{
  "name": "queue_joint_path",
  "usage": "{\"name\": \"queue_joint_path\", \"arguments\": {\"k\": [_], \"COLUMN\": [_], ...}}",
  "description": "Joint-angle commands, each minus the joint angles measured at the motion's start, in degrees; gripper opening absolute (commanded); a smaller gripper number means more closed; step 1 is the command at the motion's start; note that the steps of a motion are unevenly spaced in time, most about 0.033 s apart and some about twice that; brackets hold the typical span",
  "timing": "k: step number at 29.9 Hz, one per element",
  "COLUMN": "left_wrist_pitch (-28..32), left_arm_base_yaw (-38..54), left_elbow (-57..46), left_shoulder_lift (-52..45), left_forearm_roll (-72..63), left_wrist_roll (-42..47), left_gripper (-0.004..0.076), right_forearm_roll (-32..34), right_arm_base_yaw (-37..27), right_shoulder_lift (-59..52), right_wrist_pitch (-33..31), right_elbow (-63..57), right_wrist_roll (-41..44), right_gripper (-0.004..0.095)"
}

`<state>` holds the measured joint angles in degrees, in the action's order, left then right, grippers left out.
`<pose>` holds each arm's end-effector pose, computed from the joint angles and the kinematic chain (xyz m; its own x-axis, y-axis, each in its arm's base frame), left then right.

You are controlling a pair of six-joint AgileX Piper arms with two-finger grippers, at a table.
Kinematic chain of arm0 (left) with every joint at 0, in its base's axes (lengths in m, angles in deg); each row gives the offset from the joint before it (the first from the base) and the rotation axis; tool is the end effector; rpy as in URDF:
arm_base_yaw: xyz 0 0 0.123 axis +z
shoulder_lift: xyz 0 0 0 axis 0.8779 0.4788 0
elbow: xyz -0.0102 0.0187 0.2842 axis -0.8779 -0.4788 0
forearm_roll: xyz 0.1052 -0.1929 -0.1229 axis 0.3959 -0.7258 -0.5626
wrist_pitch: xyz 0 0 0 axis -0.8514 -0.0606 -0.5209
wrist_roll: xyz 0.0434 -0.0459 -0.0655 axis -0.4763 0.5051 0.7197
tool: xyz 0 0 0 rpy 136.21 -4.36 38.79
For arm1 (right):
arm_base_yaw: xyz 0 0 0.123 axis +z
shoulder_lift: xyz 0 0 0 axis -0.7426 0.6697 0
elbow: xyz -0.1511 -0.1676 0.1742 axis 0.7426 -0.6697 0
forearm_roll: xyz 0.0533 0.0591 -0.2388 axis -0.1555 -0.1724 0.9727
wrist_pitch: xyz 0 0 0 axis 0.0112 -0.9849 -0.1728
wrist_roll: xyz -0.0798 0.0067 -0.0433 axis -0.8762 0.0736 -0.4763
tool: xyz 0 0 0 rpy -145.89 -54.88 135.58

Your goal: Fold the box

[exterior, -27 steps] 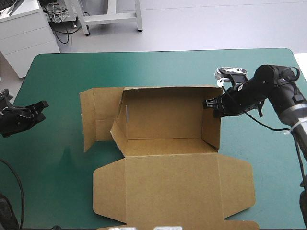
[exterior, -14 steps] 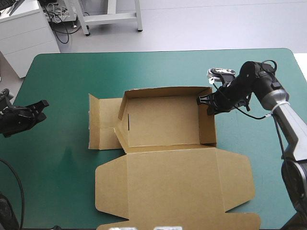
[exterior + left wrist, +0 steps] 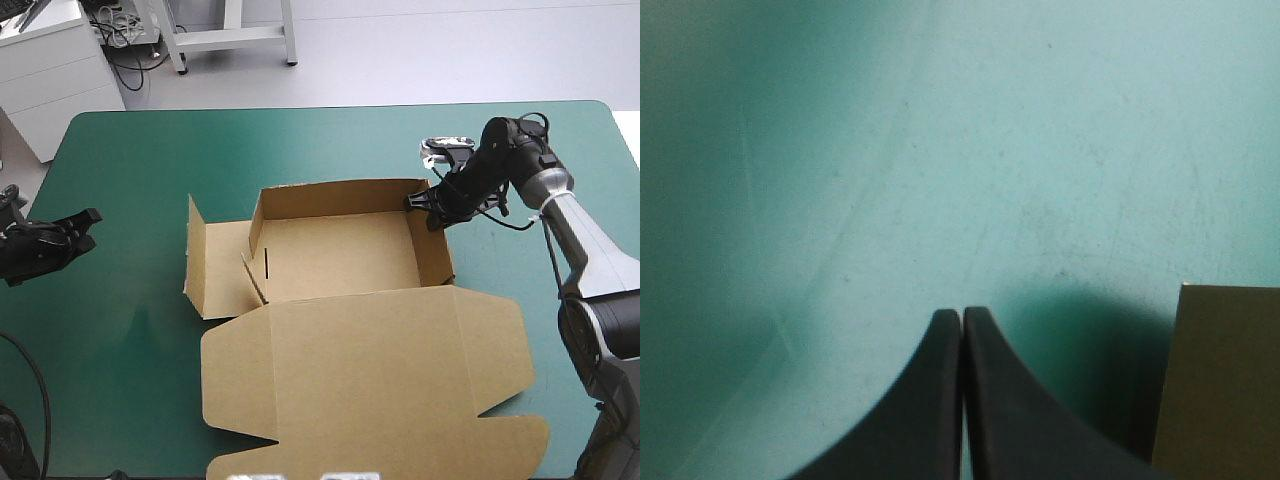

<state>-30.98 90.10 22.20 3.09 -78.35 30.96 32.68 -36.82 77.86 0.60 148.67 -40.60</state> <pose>0.2729 0.1012 0.2977 -0.6611 -0.5781 -0.4782 -0.3410 0.7993 -0.4948 0.3860 0.0991 0.2919 -0.9354 -0.2227 -0.2747 -0.2887 0.9295 0.2294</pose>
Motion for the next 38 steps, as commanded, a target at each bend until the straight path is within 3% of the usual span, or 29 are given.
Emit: {"name": "queue_joint_path", "arguments": {"k": [1, 5, 8, 11, 16, 20, 29, 36, 38], "left_wrist_pitch": [1.7, 1.7, 1.7, 1.7, 1.7, 1.7, 1.7, 1.4, 0.9], "left_arm_base_yaw": [0.0, 0.0, 0.0, 0.0, 0.0, 0.0, 0.0, 0.0, 0.0], "left_elbow": [1.4, 1.4, 1.4, 1.4, 1.4, 1.4, 1.4, 1.4, 1.4], "left_shoulder_lift": [-2.2, -2.2, -2.2, -2.2, -2.2, -2.2, -2.2, -2.2, -2.2], "left_forearm_roll": [-2.1, -2.1, -2.1, -2.1, -2.1, -2.1, -2.1, -2.1, -2.3], "left_wrist_roll": [-0.2, -0.2, -0.3, -0.4, -1.3, -1.3, -1.3, -1.3, -1.3], "left_gripper": [-0.0023, -0.0022, -0.0023, -0.0023, -0.0023, -0.0023, -0.0022, -0.0023, -0.0023], "right_forearm_roll": [2.8, 2.6, 2.6, 2.0, 0.2, -0.5, 4.6, 15.4, 15.7], "right_arm_base_yaw": [-0.3, -0.3, -0.3, -0.3, -0.3, -0.3, 1.4, 8.2, 8.5], "right_shoulder_lift": [-1.8, -1.8, -1.8, -1.8, -1.8, -2.9, -11.6, -16.5, -16.0], "right_wrist_pitch": [-0.7, -1.4, -1.9, -1.9, -1.9, -1.9, -1.9, -1.9, -1.9], "right_elbow": [1.8, 1.8, 1.8, 1.8, 2.9, 5.5, 4.4, -2.4, -2.4], "right_wrist_roll": [-2.0, -1.6, -1.7, -1.6, 2.3, 4.5, 10.7, 16.4, 17.4], "right_gripper": [0.0011, 0.0039, 0.0116, 0.0272, 0.0624, 0.0795, 0.0814, 0.0814, 0.0814]}}
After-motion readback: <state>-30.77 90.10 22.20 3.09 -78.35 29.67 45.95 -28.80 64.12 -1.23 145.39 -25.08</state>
